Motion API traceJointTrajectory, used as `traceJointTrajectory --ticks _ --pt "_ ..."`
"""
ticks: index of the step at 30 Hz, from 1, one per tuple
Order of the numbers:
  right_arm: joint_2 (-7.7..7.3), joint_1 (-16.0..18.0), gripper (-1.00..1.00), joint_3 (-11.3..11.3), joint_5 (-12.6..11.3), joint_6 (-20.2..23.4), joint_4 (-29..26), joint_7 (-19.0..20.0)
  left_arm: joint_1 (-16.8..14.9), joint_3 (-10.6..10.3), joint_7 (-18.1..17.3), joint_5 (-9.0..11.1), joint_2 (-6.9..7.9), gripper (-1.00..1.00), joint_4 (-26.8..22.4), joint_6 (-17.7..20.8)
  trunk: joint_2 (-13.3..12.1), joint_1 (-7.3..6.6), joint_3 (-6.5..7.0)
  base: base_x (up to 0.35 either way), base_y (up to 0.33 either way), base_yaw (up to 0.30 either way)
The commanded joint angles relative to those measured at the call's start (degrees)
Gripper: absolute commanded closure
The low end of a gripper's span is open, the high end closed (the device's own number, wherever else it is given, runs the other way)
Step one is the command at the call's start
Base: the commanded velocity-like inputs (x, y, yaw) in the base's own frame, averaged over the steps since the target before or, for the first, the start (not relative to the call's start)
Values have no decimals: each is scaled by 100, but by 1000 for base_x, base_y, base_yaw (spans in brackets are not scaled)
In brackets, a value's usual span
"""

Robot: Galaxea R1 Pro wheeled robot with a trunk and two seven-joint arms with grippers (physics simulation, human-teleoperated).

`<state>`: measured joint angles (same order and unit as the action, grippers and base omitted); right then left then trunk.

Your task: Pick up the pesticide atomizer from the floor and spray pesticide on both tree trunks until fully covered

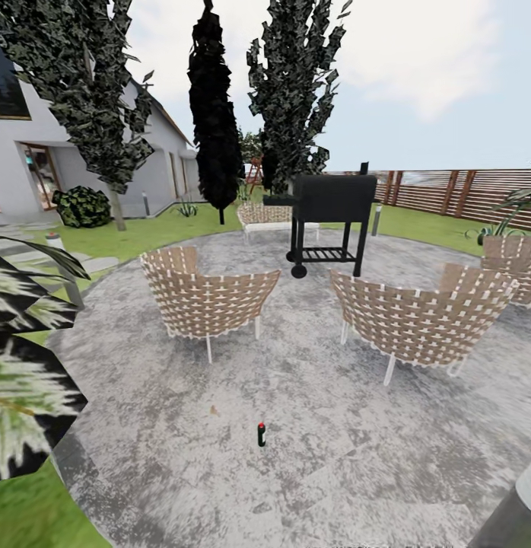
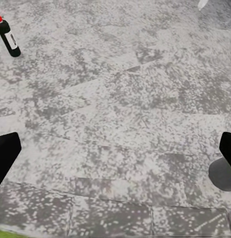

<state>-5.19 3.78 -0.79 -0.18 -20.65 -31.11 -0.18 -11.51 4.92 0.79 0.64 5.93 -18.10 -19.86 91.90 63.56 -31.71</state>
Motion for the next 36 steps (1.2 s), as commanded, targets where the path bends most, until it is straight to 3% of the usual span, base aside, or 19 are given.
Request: traceJointTrajectory --ticks 1,15,23,25,29,30,32,36 --pt "0 0 -100 0 0 0 0 0 -3 0 0 -1 -3 -100 0 0 0 0 0 0 306 -206" --pt "9 0 -100 5 -8 0 -25 0 -93 -41 -9 -37 -68 -100 -118 0 0 0 0 197 264 -259" --pt "13 0 -100 15 -2 -6 -99 13 -144 -76 -11 -82 -102 -100 -567 16 0 0 0 61 45 -249" --pt "20 11 -100 24 0 1 -603 5 -427 -69 -6 -75 -137 -100 -835 88 0 0 0 4 3 -61" --pt "115 50 -100 26 13 52 -1454 -6 -927 -63 -4 -73 -210 -100 -864 128 0 0 0 1 1 -15" --pt "210 195 -100 26 25 169 -1805 -8 -1211 -63 -5 -77 -287 -100 -858 200 0 0 0 0 0 -3" --pt "273 456 -100 28 29 475 -2050 -8 -1459 -62 7 -68 -338 -100 -855 363 0 0 0 0 0 -2" --pt "309 1086 -100 27 23 1394 -2294 -9 -1716 -47 23 -16 -362 -100 -888 670 0 0 0 0 0 0"
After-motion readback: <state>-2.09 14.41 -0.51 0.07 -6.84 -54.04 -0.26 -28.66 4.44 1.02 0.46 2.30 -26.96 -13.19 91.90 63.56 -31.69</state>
